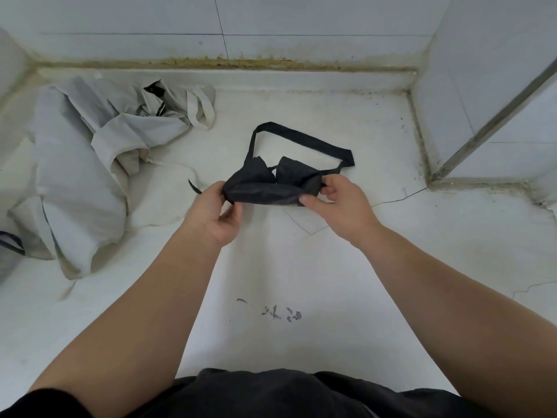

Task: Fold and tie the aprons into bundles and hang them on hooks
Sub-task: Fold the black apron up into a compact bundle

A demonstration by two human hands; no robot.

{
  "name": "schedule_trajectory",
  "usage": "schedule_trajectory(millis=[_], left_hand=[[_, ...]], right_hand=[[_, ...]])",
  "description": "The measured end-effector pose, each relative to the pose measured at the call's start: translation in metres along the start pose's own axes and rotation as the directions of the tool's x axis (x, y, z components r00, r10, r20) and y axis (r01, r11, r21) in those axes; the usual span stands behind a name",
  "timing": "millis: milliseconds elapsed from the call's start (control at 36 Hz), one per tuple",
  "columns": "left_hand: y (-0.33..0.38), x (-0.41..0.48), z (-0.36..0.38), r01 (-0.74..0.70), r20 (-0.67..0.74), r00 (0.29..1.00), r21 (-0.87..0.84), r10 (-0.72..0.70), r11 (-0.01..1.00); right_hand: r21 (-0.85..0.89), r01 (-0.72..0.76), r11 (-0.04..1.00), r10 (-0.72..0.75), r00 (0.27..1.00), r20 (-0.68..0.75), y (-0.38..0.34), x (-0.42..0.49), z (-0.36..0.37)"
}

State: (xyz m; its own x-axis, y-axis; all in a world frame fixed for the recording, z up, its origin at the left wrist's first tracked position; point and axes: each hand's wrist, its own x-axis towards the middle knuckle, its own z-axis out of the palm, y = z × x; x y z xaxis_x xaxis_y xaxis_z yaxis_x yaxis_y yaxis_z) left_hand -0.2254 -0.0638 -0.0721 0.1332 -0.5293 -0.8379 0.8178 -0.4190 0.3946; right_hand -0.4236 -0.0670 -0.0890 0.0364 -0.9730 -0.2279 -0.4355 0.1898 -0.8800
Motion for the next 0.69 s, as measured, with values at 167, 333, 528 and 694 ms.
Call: schedule_trajectory(millis=[167, 333, 528, 694], left_hand=[[-0.002, 0.0, 0.004, -0.149, -0.102, 0.978, 0.277, 0.183, 0.949], [-0.014, 0.012, 0.0, -0.433, -0.031, 0.841, 0.56, 0.54, 0.707], [-0.026, 0.01, -0.009, -0.549, 0.222, 0.779, 0.694, 0.587, 0.466], [-0.028, 0.011, -0.013, -0.537, 0.31, 0.806, 0.741, 0.505, 0.403]], right_hand=[[-0.059, 0.055, 0.997, -0.061, 0.993, -0.099, 0.0, -0.001, 0.002], [-0.032, -0.015, 0.999, 0.009, 0.985, -0.173, 0.009, 0.003, 0.006], [-0.058, -0.108, 0.992, 0.094, 0.974, -0.206, 0.012, 0.009, 0.0], [-0.023, -0.173, 0.985, 0.167, 0.97, -0.176, 0.013, 0.011, 0.0]])
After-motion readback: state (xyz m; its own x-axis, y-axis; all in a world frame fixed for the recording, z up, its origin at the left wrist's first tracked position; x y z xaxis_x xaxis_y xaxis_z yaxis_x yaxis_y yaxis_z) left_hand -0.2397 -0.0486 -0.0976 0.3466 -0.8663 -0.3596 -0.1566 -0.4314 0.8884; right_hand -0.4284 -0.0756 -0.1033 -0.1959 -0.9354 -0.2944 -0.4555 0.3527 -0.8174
